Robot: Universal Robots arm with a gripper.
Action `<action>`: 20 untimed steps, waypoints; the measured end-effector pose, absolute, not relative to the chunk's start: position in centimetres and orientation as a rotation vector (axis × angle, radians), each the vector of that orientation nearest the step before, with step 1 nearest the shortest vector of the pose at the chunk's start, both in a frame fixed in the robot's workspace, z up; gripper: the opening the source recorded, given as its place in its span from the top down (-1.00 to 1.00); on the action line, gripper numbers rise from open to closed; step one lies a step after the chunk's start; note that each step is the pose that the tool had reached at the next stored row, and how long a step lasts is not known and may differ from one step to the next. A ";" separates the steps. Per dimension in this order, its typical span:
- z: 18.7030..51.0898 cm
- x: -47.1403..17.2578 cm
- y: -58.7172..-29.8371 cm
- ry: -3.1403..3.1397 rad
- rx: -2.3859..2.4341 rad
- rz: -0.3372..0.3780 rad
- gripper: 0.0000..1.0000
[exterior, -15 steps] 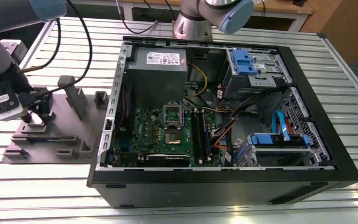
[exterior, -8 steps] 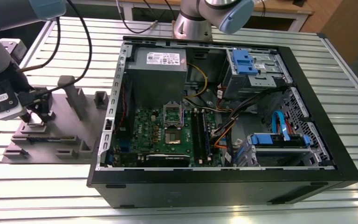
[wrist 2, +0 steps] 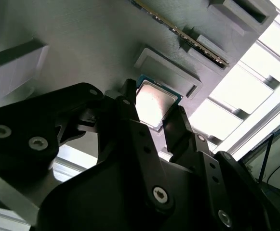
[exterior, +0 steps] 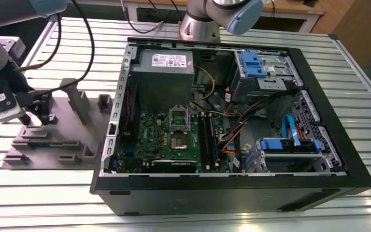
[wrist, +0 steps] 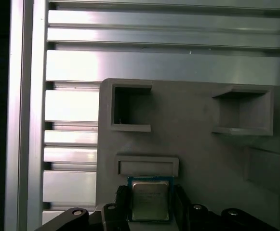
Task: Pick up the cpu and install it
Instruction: 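Pick up the cpu and move it towards the insertion slot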
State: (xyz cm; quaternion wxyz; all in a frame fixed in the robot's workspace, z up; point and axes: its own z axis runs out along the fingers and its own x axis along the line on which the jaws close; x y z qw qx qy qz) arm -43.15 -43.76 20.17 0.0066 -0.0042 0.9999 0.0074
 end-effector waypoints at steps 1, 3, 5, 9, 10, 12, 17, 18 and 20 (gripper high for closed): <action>20.3 -43.1 -43.8 3.128 -0.013 0.023 0.06; 20.7 -43.1 -43.8 3.128 -0.013 0.023 0.06; 21.2 -43.1 -43.8 3.128 -0.013 0.023 0.06; 22.2 -43.1 -43.8 3.128 -0.013 0.023 0.06; 22.5 -43.1 -43.8 3.128 -0.013 0.023 0.06; 23.0 -43.1 -43.8 3.128 -0.013 0.023 0.06; 24.0 -43.1 -43.8 3.128 -0.013 0.025 0.06; 24.0 -43.1 -43.8 3.128 -0.013 0.026 0.06; 24.0 -43.1 -43.8 3.128 -0.013 0.027 0.06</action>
